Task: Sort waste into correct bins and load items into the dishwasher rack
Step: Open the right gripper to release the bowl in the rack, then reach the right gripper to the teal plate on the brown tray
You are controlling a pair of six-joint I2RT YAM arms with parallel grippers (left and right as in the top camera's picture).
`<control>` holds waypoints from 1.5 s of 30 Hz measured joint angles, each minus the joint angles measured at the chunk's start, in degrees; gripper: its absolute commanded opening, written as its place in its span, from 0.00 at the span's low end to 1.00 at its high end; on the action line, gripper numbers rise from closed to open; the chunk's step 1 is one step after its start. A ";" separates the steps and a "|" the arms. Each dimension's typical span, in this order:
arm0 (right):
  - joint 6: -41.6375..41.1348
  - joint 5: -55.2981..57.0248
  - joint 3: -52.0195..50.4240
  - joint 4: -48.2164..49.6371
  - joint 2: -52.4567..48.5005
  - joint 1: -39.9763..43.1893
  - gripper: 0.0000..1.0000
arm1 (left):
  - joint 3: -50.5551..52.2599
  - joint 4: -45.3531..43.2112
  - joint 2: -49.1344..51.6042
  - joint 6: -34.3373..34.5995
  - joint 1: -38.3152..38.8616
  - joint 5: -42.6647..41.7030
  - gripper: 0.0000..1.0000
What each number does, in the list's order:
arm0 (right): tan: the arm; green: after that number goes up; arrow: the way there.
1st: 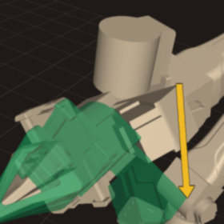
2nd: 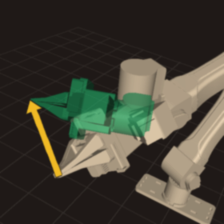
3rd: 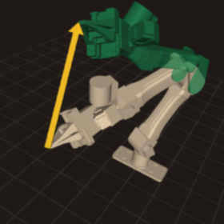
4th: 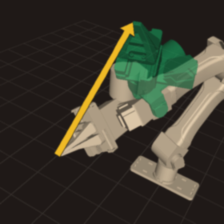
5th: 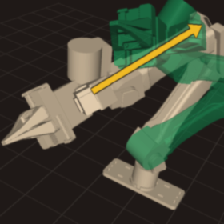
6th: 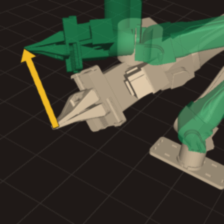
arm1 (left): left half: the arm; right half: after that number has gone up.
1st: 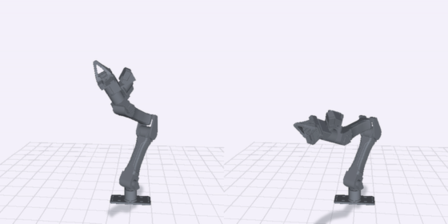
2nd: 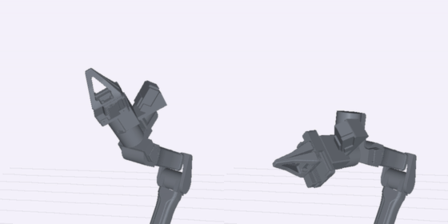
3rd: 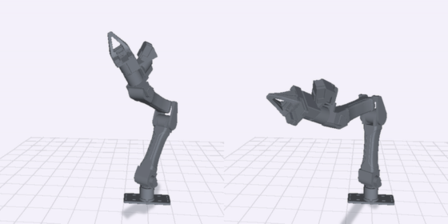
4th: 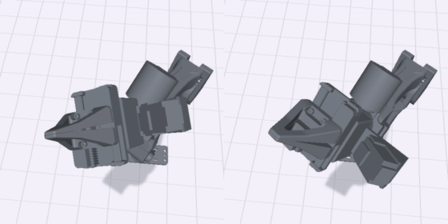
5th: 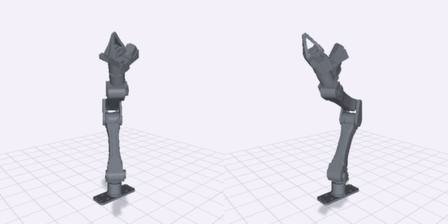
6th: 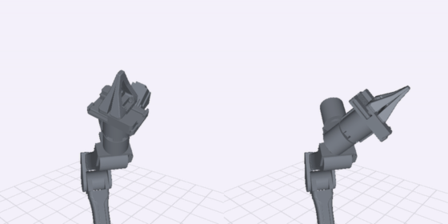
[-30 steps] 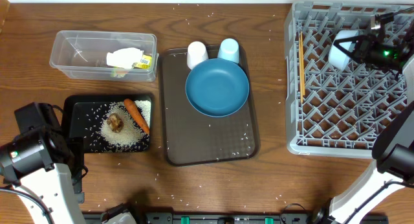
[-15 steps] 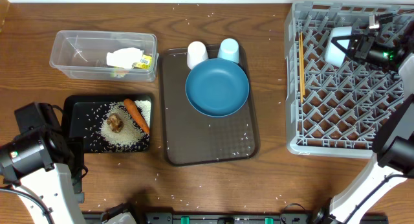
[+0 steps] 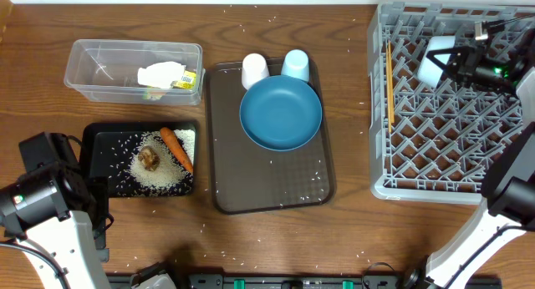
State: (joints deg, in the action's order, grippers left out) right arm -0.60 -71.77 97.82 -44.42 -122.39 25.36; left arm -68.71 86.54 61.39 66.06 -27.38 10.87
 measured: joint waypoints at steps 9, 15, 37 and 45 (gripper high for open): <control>-0.66 3.45 -0.04 -1.20 0.09 3.61 0.01 | 0.00 0.00 0.00 0.00 0.00 0.00 0.98; -0.68 3.41 -0.04 -2.86 0.09 3.82 0.01 | 0.00 0.00 0.00 0.00 0.00 0.00 0.98; -10.19 34.75 -0.92 -15.41 20.87 4.74 0.99 | 0.00 0.00 0.00 0.00 0.00 0.00 0.98; -11.06 38.14 -0.94 -20.57 24.72 4.42 0.98 | 0.00 0.00 0.00 0.00 0.00 0.00 0.98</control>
State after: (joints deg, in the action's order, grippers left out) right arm -11.66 -33.63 96.88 -64.99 -97.67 29.78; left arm -68.71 86.54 61.39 66.06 -27.38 10.87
